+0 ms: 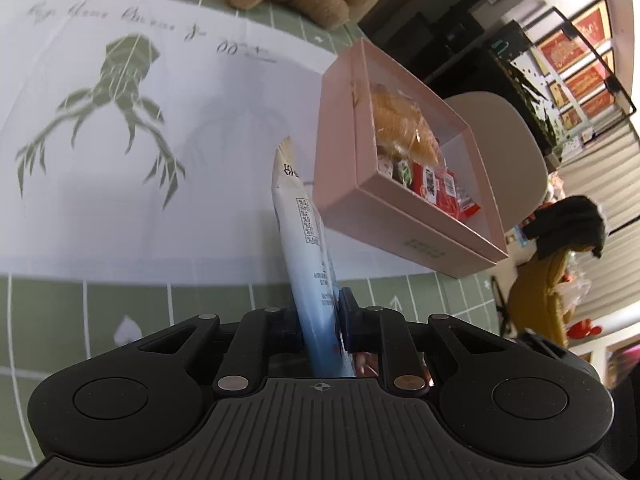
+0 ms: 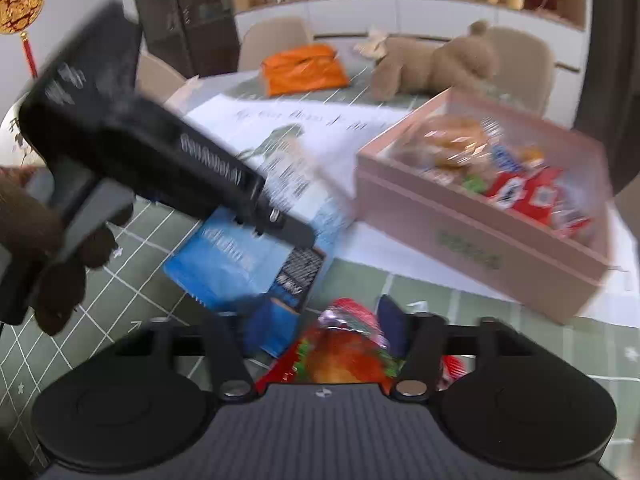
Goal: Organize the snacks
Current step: 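Lift the blue packet with the left tool while the right tool lifts the chicken packet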
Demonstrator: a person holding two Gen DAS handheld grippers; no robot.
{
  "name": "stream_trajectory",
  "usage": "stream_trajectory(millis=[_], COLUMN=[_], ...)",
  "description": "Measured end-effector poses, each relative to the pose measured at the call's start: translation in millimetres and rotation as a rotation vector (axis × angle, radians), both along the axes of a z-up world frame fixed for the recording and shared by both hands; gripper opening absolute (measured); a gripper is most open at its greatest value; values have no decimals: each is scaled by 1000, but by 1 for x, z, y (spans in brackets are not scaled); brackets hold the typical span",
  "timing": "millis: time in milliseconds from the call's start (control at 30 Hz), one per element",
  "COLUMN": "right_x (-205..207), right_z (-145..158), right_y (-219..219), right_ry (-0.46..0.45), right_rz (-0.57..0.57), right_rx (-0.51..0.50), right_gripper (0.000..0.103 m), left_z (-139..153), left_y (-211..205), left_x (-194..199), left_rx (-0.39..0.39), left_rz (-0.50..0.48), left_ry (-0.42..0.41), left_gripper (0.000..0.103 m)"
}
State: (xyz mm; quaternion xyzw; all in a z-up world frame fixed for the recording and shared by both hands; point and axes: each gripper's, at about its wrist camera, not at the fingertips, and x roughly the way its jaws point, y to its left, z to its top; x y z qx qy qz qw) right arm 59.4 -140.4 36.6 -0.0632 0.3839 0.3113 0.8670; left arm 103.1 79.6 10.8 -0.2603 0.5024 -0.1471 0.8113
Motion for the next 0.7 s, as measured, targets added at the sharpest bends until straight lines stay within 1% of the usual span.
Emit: stream_trajectory(millis=[67,133,200,267,333,433,467,533,567,600,633,667,700], right_x=[-8,-14,-19,-20,-19,-15,-12,-15,-15,-15,-16,-17,-17], right_z=[8,13,13,8,0,-12,-16,-20,-22,-25,-30,-32,-34], right_y=[-13,-29,-43,-53,-54,-38,-29,-11,0,10,21,25,27], right_ry=[-10,11,60,132,196,243,256,206,182,153,121,89,73], right_rz=[-19,-42,-80,-108,-121,-143,-145,-136,-120,-100,-76,-66,-60], right_rx=[-6,-12,-7,11,28,7,-19,-84,-122,-158,-196,-204,-189], right_gripper=[70,74,75,76,76,76,80,85,89,96,99,102,103], left_z=[3,9,15,20,24,29,29,28,27,26,25,25,26], left_y=[-2,-6,-5,-1,7,13,14,16,17,18,18,19,18], left_x=[-8,-18,-29,-41,-51,-63,-65,-69,-70,-71,-72,-74,-75], left_rx=[15,55,91,128,146,158,167,178,180,176,172,171,172], left_rz=[-11,-26,-26,-3,34,54,52,55,59,63,67,66,63], left_ry=[-10,-34,-49,-52,-46,-43,-42,-38,-34,-32,-29,-30,-30], left_gripper=[19,19,19,19,18,18,18,19,19,19,20,20,20])
